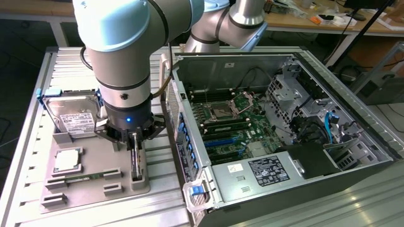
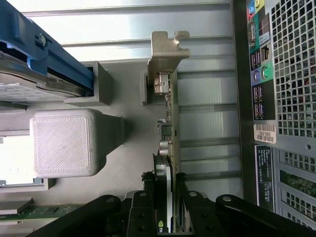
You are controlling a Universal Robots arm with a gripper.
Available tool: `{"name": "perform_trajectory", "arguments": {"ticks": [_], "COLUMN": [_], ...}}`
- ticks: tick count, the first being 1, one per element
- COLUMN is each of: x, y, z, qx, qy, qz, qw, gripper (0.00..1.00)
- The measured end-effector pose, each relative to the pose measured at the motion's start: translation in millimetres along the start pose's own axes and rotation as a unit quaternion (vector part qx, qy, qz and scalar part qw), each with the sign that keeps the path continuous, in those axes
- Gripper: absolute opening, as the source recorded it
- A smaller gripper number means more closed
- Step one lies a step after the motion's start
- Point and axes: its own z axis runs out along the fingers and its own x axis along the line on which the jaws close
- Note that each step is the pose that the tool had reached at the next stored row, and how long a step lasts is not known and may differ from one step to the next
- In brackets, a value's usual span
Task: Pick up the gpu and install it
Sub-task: 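Pick up the gpu and move the gpu toward the slot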
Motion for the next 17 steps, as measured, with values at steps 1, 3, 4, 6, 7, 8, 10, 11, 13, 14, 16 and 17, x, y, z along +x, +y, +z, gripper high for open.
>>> {"name": "perform_trajectory", "arguments": {"ticks": [1,3,4,6,7,8,10,11,13,14,16,17], "x": [0.0,-0.1,-0.1,-0.1,-0.1,-0.1,-0.1,-0.1,-0.1,-0.1,-0.1,-0.1], "y": [0.0,0.1,0.1,0.1,0.2,0.2,0.2,0.2,0.2,0.3,0.3,0.3], "z": [-0.5,-1.3,-1.5,-2.1,-2.4,-2.5,-3.0,-3.2,-3.6,-3.9,-4.6,-4.9], "qx": [0.0,-0.0001,-0.0001,0.0,0.0,0.0,0.0,0.0,0.0,0.0,0.0,0.0], "qy": [0.0,0.0,-0.0001,0.0,0.0,0.0,0.0,0.0,0.0,0.0,0.0,0.0], "qz": [0.0,0.0,0.0,0.0,0.0,0.0,0.0,0.0,0.0,0.0,0.0,0.0], "qw": [1.0,1.0,1.0,1.0,1.0,1.0,1.0,1.0,1.0,1.0,1.0,1.0], "gripper": [0.27,0.27,0.27,0.27,0.27,0.27,0.27,0.27,0.27,0.27,0.27,0.27]}}
